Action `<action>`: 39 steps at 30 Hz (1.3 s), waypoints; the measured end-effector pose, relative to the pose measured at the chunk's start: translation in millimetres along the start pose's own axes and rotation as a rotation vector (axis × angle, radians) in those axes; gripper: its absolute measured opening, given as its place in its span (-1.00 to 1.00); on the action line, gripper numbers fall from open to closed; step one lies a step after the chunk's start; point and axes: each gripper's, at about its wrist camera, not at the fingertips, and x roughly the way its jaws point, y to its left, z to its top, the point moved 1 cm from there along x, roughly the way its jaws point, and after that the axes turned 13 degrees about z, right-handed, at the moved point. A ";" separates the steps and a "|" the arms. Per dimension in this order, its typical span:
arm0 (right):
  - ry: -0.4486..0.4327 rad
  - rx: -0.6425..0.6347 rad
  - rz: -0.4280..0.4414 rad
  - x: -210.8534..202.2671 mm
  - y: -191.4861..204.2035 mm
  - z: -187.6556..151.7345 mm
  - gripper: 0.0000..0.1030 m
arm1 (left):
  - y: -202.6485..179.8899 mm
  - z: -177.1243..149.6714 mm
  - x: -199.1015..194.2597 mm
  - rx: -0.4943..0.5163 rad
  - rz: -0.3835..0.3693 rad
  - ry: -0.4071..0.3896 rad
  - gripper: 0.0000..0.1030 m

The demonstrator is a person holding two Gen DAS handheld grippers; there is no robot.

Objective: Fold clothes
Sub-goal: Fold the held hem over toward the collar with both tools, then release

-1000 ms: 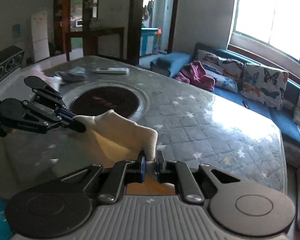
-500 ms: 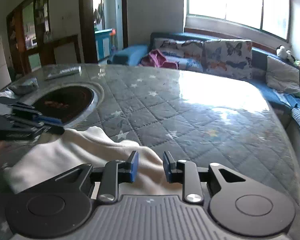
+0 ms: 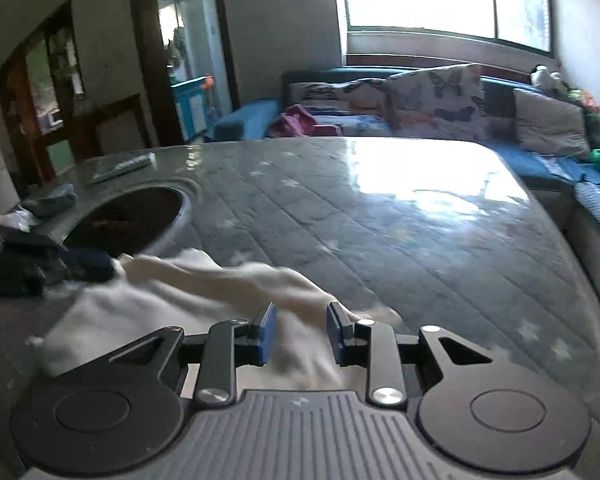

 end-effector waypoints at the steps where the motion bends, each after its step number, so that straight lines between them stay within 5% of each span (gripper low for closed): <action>1: 0.008 0.005 0.011 6.0 -1.1 2.1 -0.50 | -2.3 0.6 4.6 0.001 -0.001 0.009 -0.70; 6: 0.040 0.052 -0.015 24.8 -14.9 4.7 -0.71 | 2.0 3.9 31.1 -0.027 0.037 0.065 -0.70; 11: 0.034 0.029 -0.052 25.6 -12.4 10.8 -0.69 | 10.2 7.5 36.6 -0.070 0.032 0.082 -0.70; 16: 0.040 -0.010 0.008 37.7 3.6 19.2 -0.68 | -5.9 19.5 41.1 -0.051 -0.023 0.063 -0.70; 22: 0.096 -0.012 -0.008 59.4 -3.3 22.3 -0.67 | -5.6 25.8 64.5 -0.082 0.002 0.103 -0.63; 32: 0.031 -0.116 0.023 -13.9 29.6 -11.1 -0.59 | -9.4 8.5 7.3 -0.055 -0.055 0.018 -0.55; 36: -0.004 -0.111 0.008 -29.1 35.7 -41.3 -0.28 | -13.4 -11.7 -13.9 -0.038 -0.078 0.012 -0.48; 39: -0.019 -0.109 -0.010 -29.1 34.6 -61.3 -0.27 | -13.3 -28.4 -20.4 -0.021 -0.054 0.028 -0.48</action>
